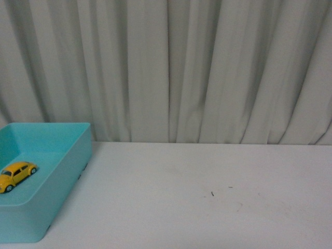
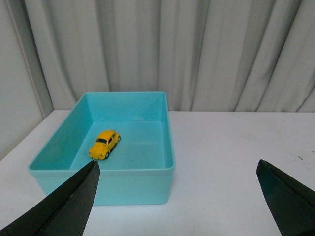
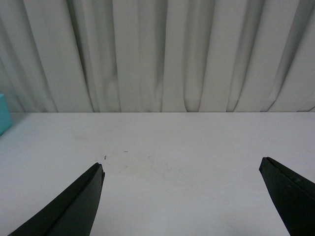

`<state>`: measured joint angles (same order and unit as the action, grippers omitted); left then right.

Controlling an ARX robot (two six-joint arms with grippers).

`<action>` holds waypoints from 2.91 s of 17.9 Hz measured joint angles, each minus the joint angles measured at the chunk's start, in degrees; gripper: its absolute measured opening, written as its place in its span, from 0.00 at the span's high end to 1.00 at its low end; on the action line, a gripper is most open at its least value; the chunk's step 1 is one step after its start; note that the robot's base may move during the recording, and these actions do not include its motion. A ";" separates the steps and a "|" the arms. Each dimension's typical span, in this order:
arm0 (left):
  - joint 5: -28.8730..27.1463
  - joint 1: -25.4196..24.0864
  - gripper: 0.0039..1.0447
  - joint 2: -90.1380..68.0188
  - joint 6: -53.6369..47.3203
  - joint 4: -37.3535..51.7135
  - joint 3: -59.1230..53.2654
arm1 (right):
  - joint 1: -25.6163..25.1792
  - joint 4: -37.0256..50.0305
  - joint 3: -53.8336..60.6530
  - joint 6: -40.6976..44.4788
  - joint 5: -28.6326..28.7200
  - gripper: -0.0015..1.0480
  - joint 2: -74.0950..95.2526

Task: Wind up and store yellow beetle toy

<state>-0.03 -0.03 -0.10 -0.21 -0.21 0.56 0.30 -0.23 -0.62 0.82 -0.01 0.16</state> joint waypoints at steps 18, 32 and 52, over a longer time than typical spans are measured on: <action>0.00 0.00 0.06 0.00 0.00 0.02 0.00 | 0.02 0.02 0.00 0.02 0.00 0.06 -0.02; -0.04 0.00 0.06 0.00 0.02 0.04 0.00 | 0.00 0.09 0.00 0.00 0.02 0.06 -0.02; 0.00 0.00 0.06 0.00 0.04 -0.20 0.00 | 0.00 -0.13 0.00 -0.17 -0.02 0.06 0.00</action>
<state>-0.03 -0.03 -0.10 -0.16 -0.40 0.56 0.30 -0.36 -0.62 0.64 -0.03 0.16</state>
